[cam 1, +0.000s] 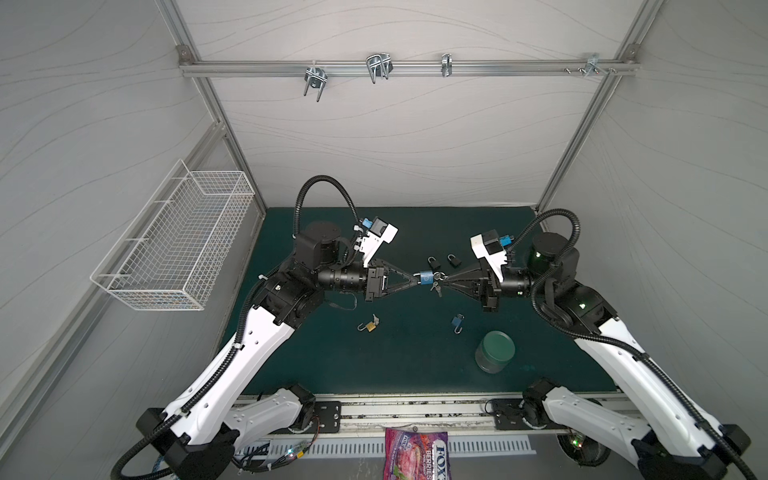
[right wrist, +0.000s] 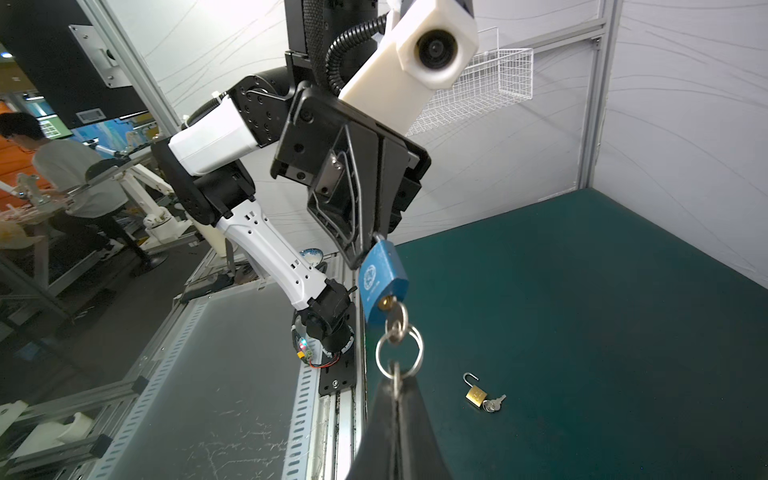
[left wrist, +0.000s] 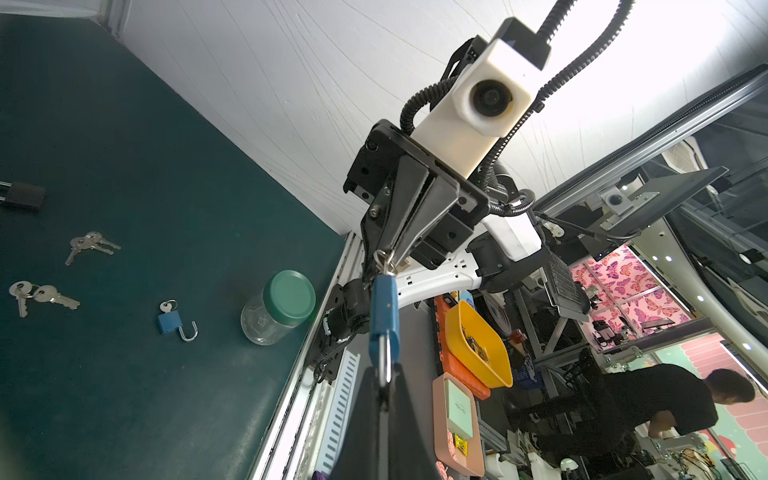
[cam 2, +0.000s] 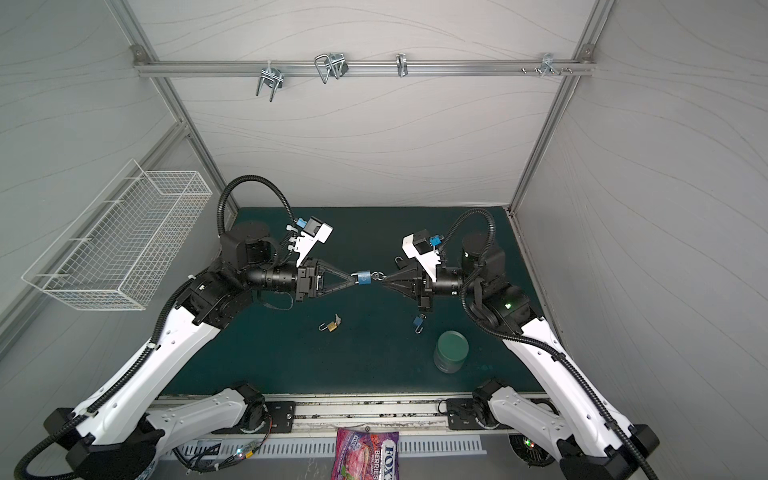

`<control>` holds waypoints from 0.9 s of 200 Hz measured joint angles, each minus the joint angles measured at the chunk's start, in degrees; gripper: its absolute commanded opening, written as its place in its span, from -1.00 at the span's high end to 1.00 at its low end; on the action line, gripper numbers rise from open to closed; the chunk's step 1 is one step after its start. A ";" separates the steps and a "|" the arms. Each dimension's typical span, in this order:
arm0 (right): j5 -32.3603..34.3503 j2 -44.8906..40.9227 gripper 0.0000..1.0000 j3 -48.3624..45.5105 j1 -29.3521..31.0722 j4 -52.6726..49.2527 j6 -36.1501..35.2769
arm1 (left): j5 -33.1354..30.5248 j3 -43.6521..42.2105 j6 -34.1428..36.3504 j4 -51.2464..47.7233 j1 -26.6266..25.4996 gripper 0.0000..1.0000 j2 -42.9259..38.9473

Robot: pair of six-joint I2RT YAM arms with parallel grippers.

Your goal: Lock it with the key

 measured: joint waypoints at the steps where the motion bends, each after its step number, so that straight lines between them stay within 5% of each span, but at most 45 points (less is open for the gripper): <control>1: 0.07 -0.02 1.00 0.04 0.00 -0.07 -0.04 | 0.00 0.02 0.07 -0.11 0.00 1.00 0.00; 123: 9.09 -5.38 1.00 0.48 -1.95 -8.76 -2.14 | -4.37 1.27 4.61 -7.45 0.33 1.00 0.11; 180: 15.15 -2.62 1.00 0.48 -1.09 -15.78 -2.10 | -15.28 1.25 6.47 -12.96 0.46 1.00 0.07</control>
